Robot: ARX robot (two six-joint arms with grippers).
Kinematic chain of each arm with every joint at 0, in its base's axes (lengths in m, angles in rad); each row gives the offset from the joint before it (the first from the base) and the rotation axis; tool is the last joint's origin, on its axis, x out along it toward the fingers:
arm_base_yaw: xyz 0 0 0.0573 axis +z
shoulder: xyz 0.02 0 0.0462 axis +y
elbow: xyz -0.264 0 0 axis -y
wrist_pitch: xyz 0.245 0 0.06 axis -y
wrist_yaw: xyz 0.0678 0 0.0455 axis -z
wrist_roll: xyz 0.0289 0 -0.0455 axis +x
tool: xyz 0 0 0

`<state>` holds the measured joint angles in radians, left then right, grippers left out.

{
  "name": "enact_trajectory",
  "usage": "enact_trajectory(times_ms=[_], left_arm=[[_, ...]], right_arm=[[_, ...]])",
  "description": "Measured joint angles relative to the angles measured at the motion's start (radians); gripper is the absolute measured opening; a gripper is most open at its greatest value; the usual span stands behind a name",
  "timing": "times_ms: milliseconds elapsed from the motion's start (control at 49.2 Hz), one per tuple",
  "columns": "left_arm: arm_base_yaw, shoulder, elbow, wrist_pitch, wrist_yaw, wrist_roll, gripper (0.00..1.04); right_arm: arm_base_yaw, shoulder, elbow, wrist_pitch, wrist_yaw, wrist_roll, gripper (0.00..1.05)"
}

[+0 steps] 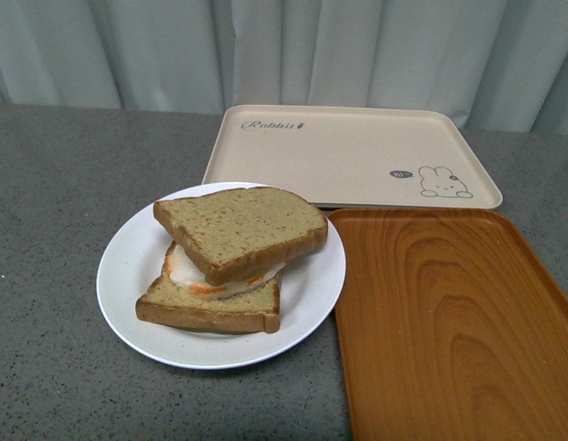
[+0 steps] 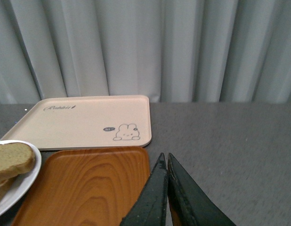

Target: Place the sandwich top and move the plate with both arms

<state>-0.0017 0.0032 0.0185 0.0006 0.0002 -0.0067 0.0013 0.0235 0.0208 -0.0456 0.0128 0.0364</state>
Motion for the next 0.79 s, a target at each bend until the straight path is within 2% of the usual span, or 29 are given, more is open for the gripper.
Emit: enact_trajectory(times_ms=[81, 142, 183, 325, 589, 792], left_arm=[[0.000, 0.000, 0.000, 0.000, 0.000, 0.000, 0.98], [0.000, 0.000, 0.000, 0.000, 0.000, 0.000, 0.98], [0.000, 0.000, 0.000, 0.000, 0.000, 0.000, 0.98], [0.000, 0.000, 0.000, 0.000, 0.000, 0.000, 0.98], [0.000, 0.000, 0.000, 0.000, 0.000, 0.000, 0.98], [0.000, 0.000, 0.000, 0.000, 0.000, 0.000, 0.98]], right_arm=[[0.000, 0.149, 0.100, -0.248, 0.021, 0.260, 0.21], [0.000, 0.180, 0.102, -0.290, 0.020, 0.415, 0.32], [0.000, 0.183, 0.102, -0.293, 0.021, 0.463, 0.37], [0.000, 0.182, 0.109, -0.293, 0.021, 0.555, 0.59], [0.000, 0.182, 0.109, -0.293, 0.021, 0.595, 0.97], [0.000, 0.182, 0.109, -0.293, 0.021, 0.598, 0.96]])
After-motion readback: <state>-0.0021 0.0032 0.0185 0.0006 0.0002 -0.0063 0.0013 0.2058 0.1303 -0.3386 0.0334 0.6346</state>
